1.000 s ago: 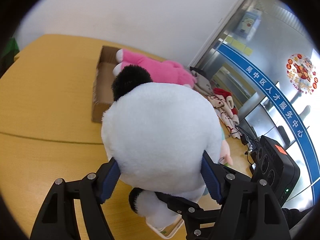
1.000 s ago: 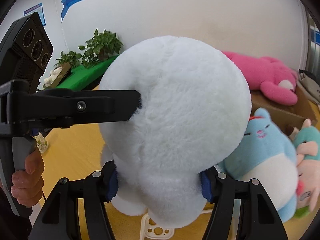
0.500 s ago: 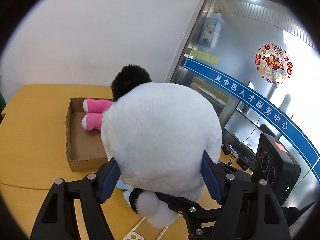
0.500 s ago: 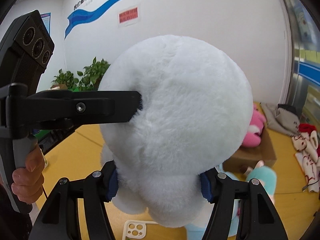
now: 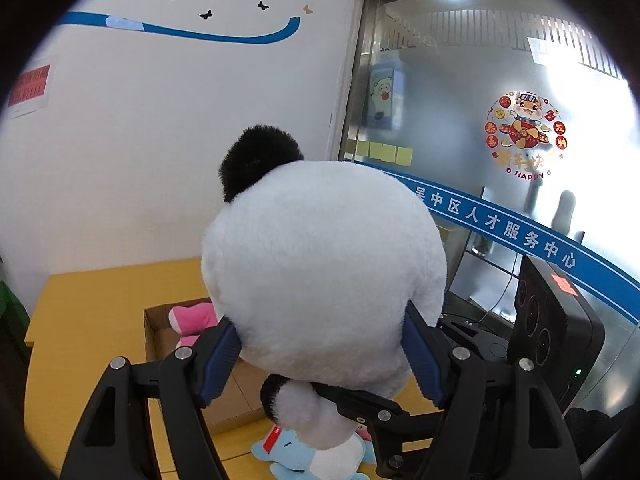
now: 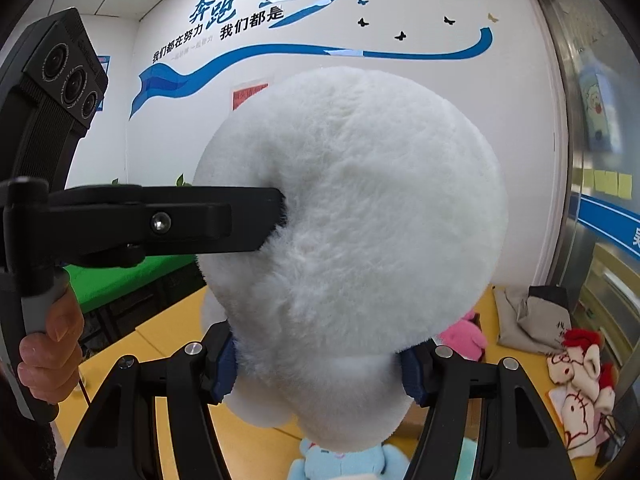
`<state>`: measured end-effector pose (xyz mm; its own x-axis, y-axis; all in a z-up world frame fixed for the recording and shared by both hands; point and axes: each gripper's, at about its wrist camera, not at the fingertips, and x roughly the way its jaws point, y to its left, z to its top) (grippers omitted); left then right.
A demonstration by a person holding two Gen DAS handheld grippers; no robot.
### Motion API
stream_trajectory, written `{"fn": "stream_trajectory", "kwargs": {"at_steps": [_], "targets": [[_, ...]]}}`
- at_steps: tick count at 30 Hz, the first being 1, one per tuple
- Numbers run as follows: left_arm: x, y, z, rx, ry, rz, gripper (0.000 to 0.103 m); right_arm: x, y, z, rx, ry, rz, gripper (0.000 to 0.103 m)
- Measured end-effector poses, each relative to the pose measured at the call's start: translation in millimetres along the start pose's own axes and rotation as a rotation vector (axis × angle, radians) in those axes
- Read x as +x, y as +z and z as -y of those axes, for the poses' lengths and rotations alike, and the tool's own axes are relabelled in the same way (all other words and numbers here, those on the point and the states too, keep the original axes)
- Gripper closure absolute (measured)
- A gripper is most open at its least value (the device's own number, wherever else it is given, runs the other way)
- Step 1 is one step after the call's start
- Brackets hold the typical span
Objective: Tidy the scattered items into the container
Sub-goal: 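Lift the white panda with both grippers toward the box, then lower the white panda into the box and open both grippers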
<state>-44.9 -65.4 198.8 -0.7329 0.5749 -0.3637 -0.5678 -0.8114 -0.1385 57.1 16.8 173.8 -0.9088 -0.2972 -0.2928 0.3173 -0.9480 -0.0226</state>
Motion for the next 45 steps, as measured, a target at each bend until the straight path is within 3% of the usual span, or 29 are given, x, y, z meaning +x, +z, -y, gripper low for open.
{"fn": "stream_trajectory", "kwargs": {"at_steps": [8,20,26,34,40,45], "targets": [[31,8,-23,0.0,0.024,-0.045,0.029,40,5,21,0.059,-0.003,-0.025,0.033],[98,-18,-113,-0.096,0.038,-0.167,0.029,152,-19,48,0.151,0.051,-0.183,0.033],[155,-47,-167,-0.191,0.034,-0.273,0.029,225,-56,63,0.249,0.06,-0.317,0.033],[219,-116,-217,-0.317,0.04,-0.429,0.029,304,-123,82,0.332,0.102,-0.543,0.033],[239,-151,-233,-0.363,0.057,-0.501,0.029,334,-159,80,0.371,0.13,-0.662,0.033],[239,-169,-247,-0.417,0.033,-0.516,0.025,344,-172,81,0.36,0.118,-0.708,0.033]]}}
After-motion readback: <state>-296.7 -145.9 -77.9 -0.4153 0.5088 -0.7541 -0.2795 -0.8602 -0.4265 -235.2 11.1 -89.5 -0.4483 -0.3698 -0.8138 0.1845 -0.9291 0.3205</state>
